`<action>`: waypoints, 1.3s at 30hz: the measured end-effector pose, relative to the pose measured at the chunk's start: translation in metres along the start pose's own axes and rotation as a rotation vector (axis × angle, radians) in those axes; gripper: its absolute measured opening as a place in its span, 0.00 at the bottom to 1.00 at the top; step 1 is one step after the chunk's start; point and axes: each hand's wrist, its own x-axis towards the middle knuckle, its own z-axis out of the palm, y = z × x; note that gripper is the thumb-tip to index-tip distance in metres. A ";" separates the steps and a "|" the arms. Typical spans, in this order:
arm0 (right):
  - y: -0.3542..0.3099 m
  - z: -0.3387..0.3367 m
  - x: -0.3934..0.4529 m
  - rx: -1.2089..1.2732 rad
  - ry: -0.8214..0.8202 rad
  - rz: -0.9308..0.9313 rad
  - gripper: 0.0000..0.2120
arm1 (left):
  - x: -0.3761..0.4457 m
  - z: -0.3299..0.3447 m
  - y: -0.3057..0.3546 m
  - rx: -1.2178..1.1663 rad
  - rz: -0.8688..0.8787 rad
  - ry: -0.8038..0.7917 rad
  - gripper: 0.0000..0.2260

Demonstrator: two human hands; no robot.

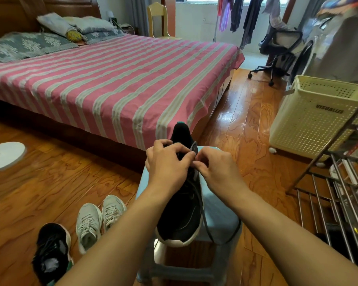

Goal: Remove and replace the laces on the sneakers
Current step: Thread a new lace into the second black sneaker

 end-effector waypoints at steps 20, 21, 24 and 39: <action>-0.001 -0.014 0.006 0.134 -0.245 0.052 0.33 | 0.029 -0.083 -0.114 0.036 -0.257 0.369 0.19; -0.001 -0.014 0.006 0.131 -0.250 0.061 0.33 | 0.025 -0.075 -0.099 -0.005 -0.083 0.253 0.19; -0.003 -0.014 0.007 0.119 -0.247 0.056 0.32 | 0.006 -0.049 -0.066 -0.048 0.050 -0.122 0.15; -0.018 -0.010 0.008 -0.111 -0.183 -0.019 0.21 | 0.021 -0.109 -0.129 0.082 -0.298 0.302 0.05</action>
